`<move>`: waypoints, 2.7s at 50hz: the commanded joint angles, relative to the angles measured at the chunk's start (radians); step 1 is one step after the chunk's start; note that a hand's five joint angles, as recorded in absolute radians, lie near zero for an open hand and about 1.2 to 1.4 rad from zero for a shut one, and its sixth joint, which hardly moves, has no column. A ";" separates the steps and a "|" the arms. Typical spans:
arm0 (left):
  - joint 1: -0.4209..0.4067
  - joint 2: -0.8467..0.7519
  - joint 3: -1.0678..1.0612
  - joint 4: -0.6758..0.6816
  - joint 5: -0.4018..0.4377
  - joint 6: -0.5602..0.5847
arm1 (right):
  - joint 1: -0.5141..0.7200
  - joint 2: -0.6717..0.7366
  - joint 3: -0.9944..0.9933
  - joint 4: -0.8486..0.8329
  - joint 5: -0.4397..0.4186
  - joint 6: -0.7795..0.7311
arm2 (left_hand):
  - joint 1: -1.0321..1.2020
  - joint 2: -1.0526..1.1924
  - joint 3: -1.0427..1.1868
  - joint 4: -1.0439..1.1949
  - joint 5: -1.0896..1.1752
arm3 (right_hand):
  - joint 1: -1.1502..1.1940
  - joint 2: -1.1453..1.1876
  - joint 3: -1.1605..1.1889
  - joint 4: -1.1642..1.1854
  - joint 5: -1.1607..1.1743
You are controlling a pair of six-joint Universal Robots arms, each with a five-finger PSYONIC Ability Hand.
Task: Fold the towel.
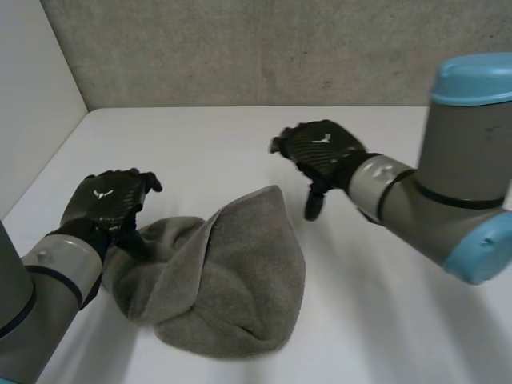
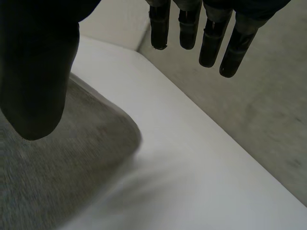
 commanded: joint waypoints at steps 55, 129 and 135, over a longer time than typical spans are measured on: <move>0.010 -0.402 0.431 0.320 0.045 -0.038 | 0.054 0.072 -0.204 0.134 0.170 -0.238 | 0.987 0.995 0.991 0.994 0.997 | 1.161 1.138 1.150 1.127 1.161; 0.114 0.009 -0.276 0.200 0.096 -0.033 | -0.178 0.587 -0.505 0.130 -0.040 -0.638 | -0.219 -0.212 -0.216 -0.213 -0.209 | 0.249 0.226 0.238 0.215 0.249; 0.114 0.007 -0.275 0.203 0.096 -0.033 | -0.178 0.586 -0.507 0.131 -0.037 -0.631 | -0.219 -0.212 -0.216 -0.213 -0.209 | 0.522 0.499 0.510 0.488 0.522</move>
